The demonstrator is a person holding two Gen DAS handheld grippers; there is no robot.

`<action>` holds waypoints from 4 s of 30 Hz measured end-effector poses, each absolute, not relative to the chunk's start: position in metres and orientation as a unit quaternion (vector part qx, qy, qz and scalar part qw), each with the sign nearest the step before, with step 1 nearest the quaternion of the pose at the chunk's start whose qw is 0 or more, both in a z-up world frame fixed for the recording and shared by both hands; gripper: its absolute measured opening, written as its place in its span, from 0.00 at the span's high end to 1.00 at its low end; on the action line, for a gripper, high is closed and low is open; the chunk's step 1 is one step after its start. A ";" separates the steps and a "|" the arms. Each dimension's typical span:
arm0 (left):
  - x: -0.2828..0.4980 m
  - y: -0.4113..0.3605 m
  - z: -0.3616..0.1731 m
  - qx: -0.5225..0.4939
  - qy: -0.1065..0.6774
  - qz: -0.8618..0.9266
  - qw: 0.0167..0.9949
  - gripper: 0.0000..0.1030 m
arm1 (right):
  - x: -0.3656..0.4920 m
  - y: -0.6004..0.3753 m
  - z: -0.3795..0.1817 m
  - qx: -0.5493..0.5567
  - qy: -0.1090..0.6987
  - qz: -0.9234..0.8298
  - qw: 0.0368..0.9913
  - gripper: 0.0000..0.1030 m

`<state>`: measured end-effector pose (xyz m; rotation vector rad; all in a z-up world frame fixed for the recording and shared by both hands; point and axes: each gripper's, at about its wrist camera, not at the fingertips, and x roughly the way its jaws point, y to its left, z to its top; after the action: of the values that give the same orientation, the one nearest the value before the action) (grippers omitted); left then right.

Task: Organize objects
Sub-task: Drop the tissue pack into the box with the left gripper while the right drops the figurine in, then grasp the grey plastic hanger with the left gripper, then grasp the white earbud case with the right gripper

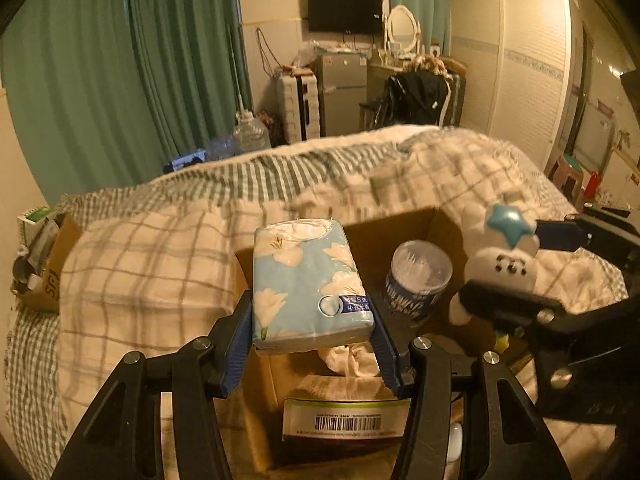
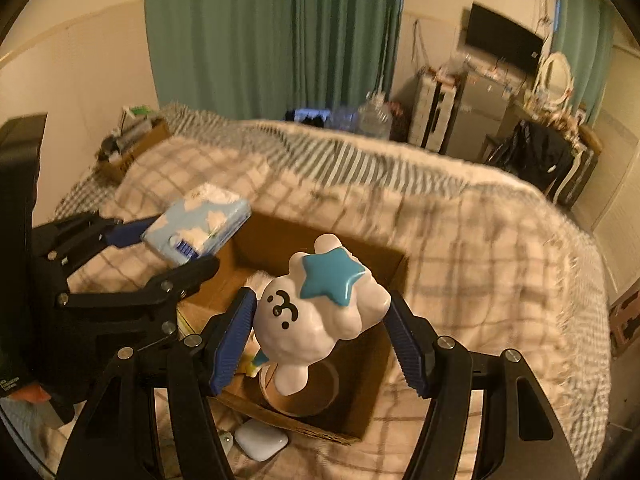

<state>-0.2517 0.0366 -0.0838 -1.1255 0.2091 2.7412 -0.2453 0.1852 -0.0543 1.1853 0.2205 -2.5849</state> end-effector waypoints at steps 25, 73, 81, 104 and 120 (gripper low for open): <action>-0.168 0.015 -0.012 -0.363 0.038 0.931 0.012 0.02 | -0.157 0.231 0.032 0.350 0.081 -0.929 0.090 0.10; -0.066 0.094 -0.175 -0.481 0.071 0.872 0.054 0.94 | -0.078 0.253 -0.077 0.435 0.014 -0.894 0.109 0.00; -0.067 0.056 -0.160 -0.493 -0.008 0.867 0.072 0.95 | -0.077 0.236 -0.067 0.425 0.032 -0.897 0.117 0.00; -0.078 -0.015 -0.105 -0.404 -0.048 0.913 0.043 0.97 | -0.149 0.147 -0.144 0.500 0.117 -0.850 0.116 0.01; -0.114 -0.015 -0.163 -0.479 -0.079 0.870 0.089 0.78 | -0.186 0.138 -0.209 0.570 0.143 -0.805 0.084 0.17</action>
<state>-0.1145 -0.0152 -0.1632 -1.4252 -0.2340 2.5885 -0.1855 0.1383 -0.2092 1.6998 0.4252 -2.4021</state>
